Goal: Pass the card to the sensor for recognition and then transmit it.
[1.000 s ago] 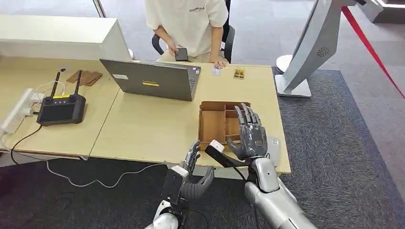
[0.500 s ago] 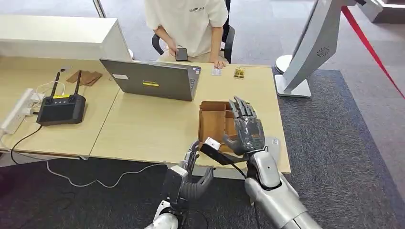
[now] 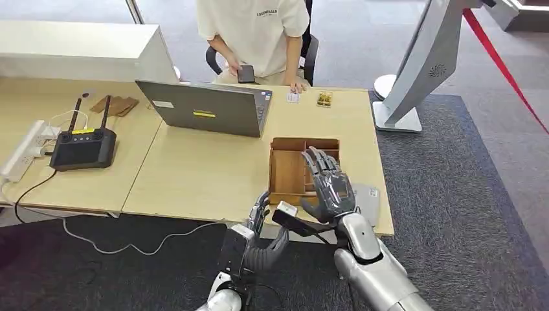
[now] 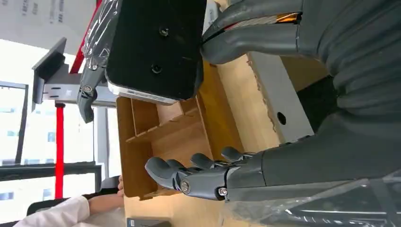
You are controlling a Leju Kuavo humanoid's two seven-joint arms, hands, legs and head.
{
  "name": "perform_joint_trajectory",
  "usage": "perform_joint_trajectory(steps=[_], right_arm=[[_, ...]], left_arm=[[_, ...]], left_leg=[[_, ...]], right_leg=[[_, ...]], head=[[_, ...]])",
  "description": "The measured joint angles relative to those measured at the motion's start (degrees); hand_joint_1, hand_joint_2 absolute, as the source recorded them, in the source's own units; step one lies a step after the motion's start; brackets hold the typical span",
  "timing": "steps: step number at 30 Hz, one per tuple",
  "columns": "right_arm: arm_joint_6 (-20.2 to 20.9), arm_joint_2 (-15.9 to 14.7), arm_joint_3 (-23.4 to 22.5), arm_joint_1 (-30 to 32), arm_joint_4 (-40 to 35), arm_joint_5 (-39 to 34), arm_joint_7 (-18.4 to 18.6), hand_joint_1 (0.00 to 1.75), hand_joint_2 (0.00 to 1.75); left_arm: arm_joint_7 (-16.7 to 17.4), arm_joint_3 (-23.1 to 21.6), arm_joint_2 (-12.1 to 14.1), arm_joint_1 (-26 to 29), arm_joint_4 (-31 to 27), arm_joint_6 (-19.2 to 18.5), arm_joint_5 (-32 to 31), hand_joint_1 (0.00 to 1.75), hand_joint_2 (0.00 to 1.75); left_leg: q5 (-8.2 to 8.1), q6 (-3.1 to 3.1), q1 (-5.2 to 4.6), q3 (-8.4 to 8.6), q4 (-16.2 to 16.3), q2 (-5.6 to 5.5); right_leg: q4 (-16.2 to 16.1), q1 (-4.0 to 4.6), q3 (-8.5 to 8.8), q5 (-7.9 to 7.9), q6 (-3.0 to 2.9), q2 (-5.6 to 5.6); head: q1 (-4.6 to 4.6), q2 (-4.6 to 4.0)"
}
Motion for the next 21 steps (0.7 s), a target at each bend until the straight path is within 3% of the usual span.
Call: perform_joint_trajectory(steps=[21], right_arm=[[-2.6, -0.7, 0.7, -1.8, 6.4, 2.1, 2.6, 0.0, 1.75]], left_arm=[[0.1, -0.3, 0.0, -0.1, 0.2, -0.8, 0.6, 0.0, 1.75]], left_leg=[[0.0, 0.0, 0.0, 0.01, 0.0, 0.0]], right_leg=[[0.0, 0.0, 0.0, 0.0, 0.0, 0.0]], head=[[0.0, 0.0]])
